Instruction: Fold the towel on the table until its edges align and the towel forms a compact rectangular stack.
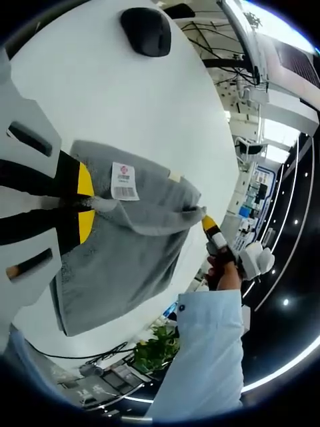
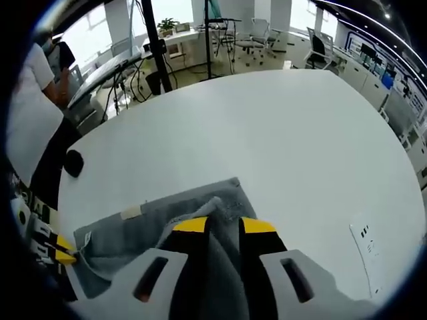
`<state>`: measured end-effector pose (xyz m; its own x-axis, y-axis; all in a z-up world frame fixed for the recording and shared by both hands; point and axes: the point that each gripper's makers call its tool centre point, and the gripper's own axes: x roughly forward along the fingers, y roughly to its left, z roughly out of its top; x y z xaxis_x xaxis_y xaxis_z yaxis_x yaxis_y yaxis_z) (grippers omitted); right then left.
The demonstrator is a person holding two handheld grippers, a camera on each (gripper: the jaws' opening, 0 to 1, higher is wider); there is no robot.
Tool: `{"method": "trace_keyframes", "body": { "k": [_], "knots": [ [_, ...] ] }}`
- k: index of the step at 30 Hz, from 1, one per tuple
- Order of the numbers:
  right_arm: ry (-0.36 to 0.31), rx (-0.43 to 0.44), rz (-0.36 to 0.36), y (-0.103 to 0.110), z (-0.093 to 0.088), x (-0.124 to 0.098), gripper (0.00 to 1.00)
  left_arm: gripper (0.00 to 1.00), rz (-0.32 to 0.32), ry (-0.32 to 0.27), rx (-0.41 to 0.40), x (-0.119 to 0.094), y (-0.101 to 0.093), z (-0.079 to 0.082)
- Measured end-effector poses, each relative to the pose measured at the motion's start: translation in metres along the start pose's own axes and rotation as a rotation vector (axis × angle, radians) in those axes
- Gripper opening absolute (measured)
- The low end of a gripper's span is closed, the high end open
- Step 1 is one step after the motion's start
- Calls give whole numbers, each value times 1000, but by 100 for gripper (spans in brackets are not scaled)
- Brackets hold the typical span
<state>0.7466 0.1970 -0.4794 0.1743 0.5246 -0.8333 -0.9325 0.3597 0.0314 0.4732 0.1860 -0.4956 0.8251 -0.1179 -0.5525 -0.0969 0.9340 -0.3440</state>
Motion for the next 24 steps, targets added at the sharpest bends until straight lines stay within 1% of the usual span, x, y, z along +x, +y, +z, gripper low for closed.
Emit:
{"method": "trace_keyframes", "body": {
  "k": [5,7,9,13,15,19,20,24],
  "knots": [
    [1,-14,24,3,3,10,16,4,-1,0,4,1,0,0],
    [2,-25,38,11,2,10,16,4,-1,-1,3,1,0,1],
    [5,-59,73,10,5,19,17,4,-2,-1,0,3,1,1],
    [9,-90,74,17,4,18,18,4,0,-2,-4,3,0,0],
    [3,-100,81,16,7,22,20,4,0,-3,-8,3,0,0],
    [19,-147,90,16,6,32,22,4,0,-3,-9,4,1,0],
    [19,-146,90,18,4,30,22,4,1,-4,-10,4,1,0],
    [26,-164,104,20,3,33,20,4,0,-5,-14,6,2,-1]
  ]
}}
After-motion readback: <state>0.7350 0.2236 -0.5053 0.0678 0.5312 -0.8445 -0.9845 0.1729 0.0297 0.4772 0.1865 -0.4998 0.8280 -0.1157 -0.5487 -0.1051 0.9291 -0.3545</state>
